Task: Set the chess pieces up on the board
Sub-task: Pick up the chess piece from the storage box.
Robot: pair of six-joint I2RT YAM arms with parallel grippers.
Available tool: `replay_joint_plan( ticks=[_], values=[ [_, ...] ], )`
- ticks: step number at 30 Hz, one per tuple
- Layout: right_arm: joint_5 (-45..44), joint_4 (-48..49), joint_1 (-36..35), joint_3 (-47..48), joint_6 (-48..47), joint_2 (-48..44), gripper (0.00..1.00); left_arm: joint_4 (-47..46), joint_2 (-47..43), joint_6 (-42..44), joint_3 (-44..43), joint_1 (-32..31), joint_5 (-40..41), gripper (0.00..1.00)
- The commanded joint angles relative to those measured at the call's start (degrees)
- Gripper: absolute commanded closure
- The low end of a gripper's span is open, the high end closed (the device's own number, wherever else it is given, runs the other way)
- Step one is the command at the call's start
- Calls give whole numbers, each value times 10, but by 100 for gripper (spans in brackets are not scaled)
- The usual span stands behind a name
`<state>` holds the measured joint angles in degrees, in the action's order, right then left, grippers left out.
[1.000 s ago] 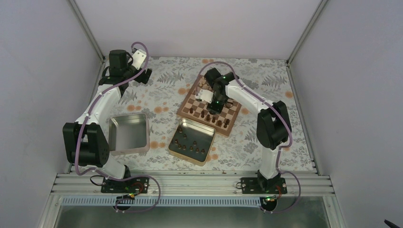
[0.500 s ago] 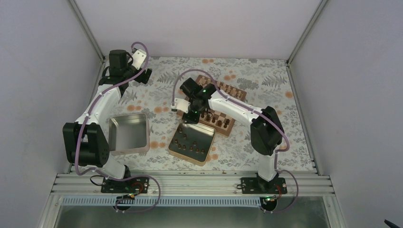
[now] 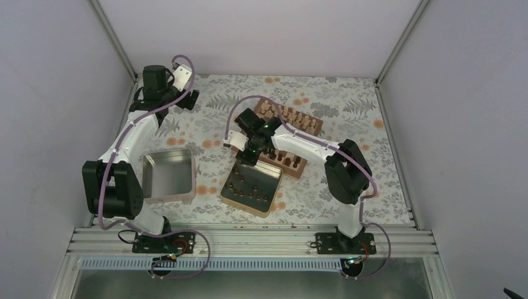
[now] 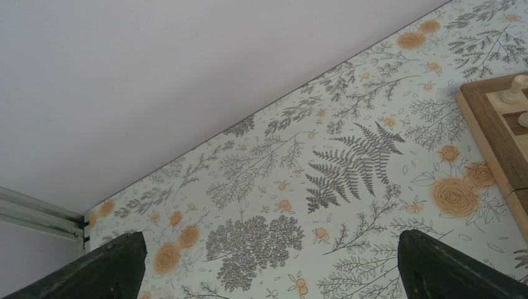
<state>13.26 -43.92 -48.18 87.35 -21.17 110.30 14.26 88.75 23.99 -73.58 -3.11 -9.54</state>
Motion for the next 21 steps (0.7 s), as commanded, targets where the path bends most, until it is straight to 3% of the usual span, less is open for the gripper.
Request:
replay_joint_plan(
  ticks=[1, 21],
  values=[
    [3, 8, -18, -4, 12, 6, 66, -6, -9, -1, -7, 0, 3, 0],
    [-7, -5, -35, -3, 5, 51, 68, -7, -11, 0, -3, -1, 5, 0]
  ],
)
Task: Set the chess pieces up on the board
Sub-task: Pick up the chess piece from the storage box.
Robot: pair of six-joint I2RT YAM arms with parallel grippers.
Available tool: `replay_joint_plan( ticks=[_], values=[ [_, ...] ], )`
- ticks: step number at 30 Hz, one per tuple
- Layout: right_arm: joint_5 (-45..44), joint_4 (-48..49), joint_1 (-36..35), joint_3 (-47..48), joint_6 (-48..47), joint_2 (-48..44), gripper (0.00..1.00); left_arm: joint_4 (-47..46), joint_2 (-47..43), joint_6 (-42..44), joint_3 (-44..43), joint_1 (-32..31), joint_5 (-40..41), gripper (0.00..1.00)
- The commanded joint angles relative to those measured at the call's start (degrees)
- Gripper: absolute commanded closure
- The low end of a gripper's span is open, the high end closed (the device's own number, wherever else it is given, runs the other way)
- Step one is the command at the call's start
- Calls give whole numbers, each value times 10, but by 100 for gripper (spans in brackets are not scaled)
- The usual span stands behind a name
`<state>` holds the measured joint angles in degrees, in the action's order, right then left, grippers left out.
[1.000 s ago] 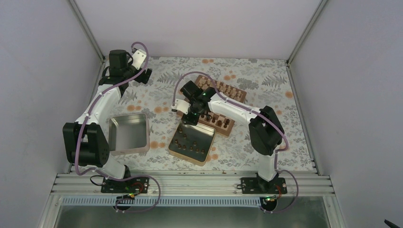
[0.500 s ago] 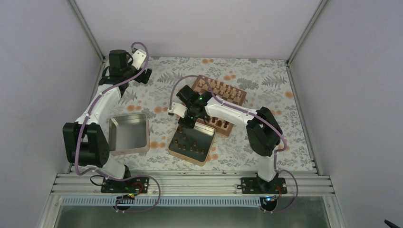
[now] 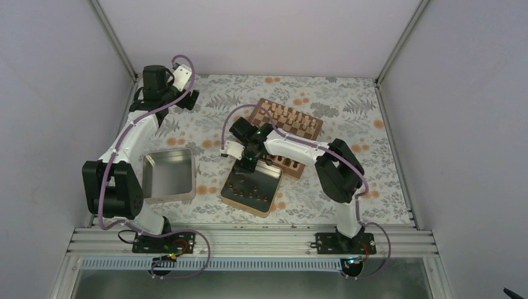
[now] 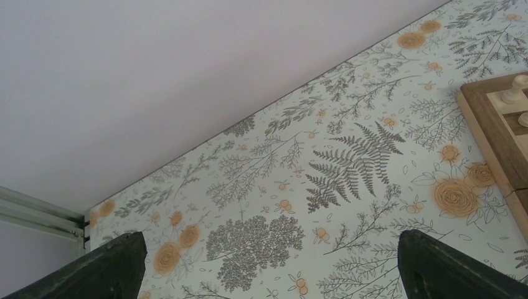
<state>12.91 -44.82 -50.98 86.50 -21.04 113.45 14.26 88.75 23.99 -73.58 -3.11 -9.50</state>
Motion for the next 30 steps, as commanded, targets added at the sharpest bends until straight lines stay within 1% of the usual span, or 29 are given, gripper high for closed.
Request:
replay_joint_plan(
  ticks=[1, 15, 30],
  values=[
    [-3, 5, -7, 8, 3, 21, 68, -8, -11, 0, -3, 0, 4, 0],
    [-2, 3, -13, 37, 0, 46, 68, -9, -11, 1, -1, 0, 3, 0],
    [-21, 0, -14, 52, -3, 61, 69, -8, -11, 1, -2, 0, 0, 0]
  ],
)
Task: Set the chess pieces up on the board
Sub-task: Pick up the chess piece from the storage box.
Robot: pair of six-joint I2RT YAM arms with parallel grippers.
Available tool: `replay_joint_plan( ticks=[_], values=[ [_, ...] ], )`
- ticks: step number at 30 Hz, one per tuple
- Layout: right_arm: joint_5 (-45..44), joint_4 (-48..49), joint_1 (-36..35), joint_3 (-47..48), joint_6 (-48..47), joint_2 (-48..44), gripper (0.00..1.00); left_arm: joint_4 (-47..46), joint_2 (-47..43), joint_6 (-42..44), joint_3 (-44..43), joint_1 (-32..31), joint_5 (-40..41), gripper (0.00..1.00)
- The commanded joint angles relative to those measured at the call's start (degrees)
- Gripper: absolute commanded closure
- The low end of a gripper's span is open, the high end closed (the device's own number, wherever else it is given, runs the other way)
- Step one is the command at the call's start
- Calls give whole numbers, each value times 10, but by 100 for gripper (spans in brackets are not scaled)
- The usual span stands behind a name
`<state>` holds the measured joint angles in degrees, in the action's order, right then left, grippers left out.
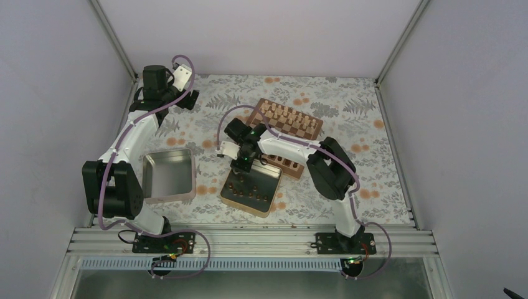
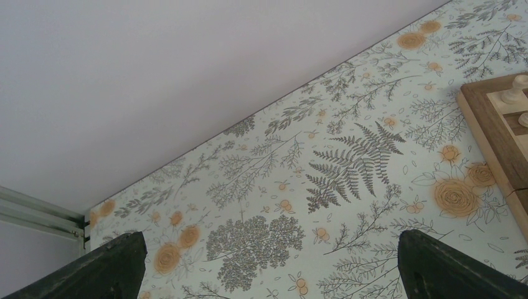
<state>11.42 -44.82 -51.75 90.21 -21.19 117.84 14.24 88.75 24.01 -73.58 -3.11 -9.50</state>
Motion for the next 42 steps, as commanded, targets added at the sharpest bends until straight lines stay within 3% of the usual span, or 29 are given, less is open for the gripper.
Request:
replay_joint_plan(
  ticks=[1, 18, 32, 42],
  values=[
    [-6, 1, -7, 14, -2, 18, 69, -8, -11, 1, -2, 0, 0, 0],
    [-8, -3, -10, 26, 0, 19, 75, -8, -10, 1, -4, 0, -1, 0],
    [-10, -9, -10, 26, -3, 19, 92, -7, -9, 1, -5, -1, -2, 0],
    [-16, -47, -10, 42, 1, -15, 94, -5, -7, 0, -9, -1, -6, 0]
  ],
)
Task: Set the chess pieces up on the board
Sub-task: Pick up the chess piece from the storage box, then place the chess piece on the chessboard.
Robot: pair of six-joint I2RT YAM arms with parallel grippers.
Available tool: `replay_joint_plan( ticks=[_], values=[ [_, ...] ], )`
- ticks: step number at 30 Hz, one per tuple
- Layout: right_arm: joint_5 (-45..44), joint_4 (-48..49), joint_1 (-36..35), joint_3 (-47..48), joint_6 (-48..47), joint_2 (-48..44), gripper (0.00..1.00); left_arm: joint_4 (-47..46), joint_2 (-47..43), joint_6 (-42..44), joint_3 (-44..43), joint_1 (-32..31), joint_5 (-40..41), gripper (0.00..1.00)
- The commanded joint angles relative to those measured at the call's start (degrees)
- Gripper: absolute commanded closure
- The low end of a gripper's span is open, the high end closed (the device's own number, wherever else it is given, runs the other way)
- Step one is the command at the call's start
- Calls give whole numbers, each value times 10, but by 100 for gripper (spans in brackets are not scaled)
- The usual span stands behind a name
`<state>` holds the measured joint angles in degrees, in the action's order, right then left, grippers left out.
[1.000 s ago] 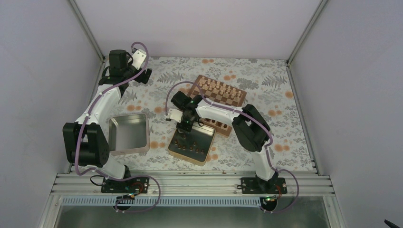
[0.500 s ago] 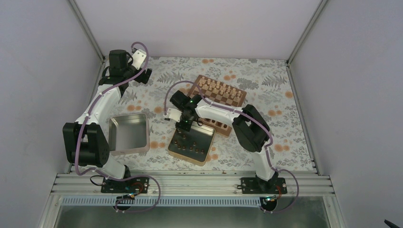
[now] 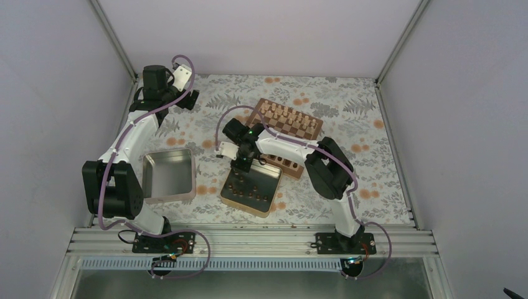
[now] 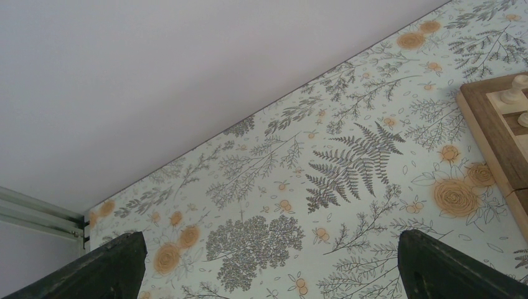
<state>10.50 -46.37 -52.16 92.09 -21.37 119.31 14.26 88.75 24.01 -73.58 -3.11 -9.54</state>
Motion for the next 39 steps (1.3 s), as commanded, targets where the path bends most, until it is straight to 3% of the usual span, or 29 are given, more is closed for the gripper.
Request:
replay_joint_plan(
  ticks=[1, 19, 39],
  values=[
    [-7, -37, -6, 26, 2, -33, 94, -4, -7, 0, -9, 0, -6, 0],
    [-20, -83, 14, 74, -17, -51, 94, -4, -10, 1, -7, 0, -2, 0],
    [-58, -74, 129, 97, -53, -37, 94, -6, -6, 2, -6, 0, 0, 0]
  ],
)
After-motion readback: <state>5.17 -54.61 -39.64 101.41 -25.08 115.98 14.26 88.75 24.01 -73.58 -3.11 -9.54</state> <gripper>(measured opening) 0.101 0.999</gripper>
